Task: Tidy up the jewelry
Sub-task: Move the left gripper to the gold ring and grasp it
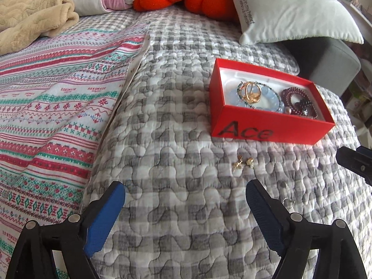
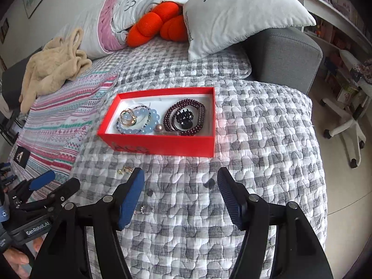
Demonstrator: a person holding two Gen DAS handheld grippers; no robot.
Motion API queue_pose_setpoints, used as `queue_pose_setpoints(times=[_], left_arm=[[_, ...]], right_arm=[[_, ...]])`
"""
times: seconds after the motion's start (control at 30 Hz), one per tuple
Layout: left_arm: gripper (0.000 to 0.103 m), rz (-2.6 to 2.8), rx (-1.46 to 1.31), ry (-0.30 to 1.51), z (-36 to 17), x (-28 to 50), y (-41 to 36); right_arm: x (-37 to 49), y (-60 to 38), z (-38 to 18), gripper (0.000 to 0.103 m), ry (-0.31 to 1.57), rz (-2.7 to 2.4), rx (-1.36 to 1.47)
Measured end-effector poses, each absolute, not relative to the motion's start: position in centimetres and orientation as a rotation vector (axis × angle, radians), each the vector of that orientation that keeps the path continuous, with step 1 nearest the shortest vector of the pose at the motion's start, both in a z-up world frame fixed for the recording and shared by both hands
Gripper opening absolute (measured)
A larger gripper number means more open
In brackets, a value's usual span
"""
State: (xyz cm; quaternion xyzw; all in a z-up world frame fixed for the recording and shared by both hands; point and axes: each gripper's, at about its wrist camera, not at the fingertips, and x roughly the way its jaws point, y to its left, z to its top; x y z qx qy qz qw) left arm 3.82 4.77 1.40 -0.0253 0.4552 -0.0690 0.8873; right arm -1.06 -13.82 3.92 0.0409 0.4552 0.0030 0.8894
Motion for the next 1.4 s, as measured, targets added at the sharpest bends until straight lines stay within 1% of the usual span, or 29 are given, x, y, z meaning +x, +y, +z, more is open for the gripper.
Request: queue_pose_setpoints(times=[0.33, 0.57, 0.7, 0.73, 0.8, 0.87, 0.9, 1.03, 1.1, 1.17, 1.2, 1.3, 1.4], left_arm=[[0.088, -0.165, 0.093, 0.933, -0.4, 1.5, 3.9], [0.088, -0.307, 0.239, 0.916, -1.5, 0.3, 1.2], [0.087, -0.436, 0.235, 0.951, -1.9, 0.0, -0.3], [0.086, -0.465, 0.228, 0.952, -1.9, -0.2, -0.7], [0.071, -0.521, 0.222, 0.959, -2.1, -0.4, -1.6], [0.063, -0.561, 0.224, 0.979, -2.5, -0.3, -2.4], [0.060, -0.563, 0.232, 0.986, -2.7, -0.2, -2.7], [0.053, -0.549, 0.236, 0.981, -2.9, 0.5, -3.2], [0.047, -0.544, 0.222, 0.982, -2.9, 1.0, -3.1], [0.035, -0.538, 0.201, 0.979, -2.9, 1.6, -2.9], [0.031, -0.538, 0.192, 0.979, -2.9, 1.8, -2.9], [0.026, -0.547, 0.182, 0.978, -3.1, 2.4, -2.9], [0.025, -0.554, 0.176, 0.977, -3.1, 2.6, -3.0]], right_arm=[[-3.4, -14.0, 1.5, 0.068, 0.971, 0.043, 0.062], [-3.5, -15.9, -0.4, 0.068, 1.043, -0.005, 0.070], [-4.0, -16.8, -1.0, 0.068, 1.062, -0.028, 0.053], [-4.1, -17.0, -1.1, 0.068, 1.066, -0.023, 0.047], [-4.2, -17.0, -1.3, 0.068, 1.070, -0.019, 0.024], [-4.5, -17.1, -1.5, 0.068, 1.073, -0.020, -0.006], [-4.7, -17.1, -1.6, 0.068, 1.077, -0.019, -0.019], [-5.1, -17.1, -2.1, 0.068, 1.088, -0.008, -0.050], [-5.2, -17.2, -2.1, 0.068, 1.087, -0.005, -0.053], [-5.3, -17.3, -2.1, 0.068, 1.089, -0.002, -0.051], [-5.3, -17.3, -2.1, 0.068, 1.089, -0.001, -0.050], [-5.3, -17.4, -2.3, 0.068, 1.090, 0.005, -0.051], [-5.2, -17.4, -2.3, 0.068, 1.092, 0.006, -0.047]])
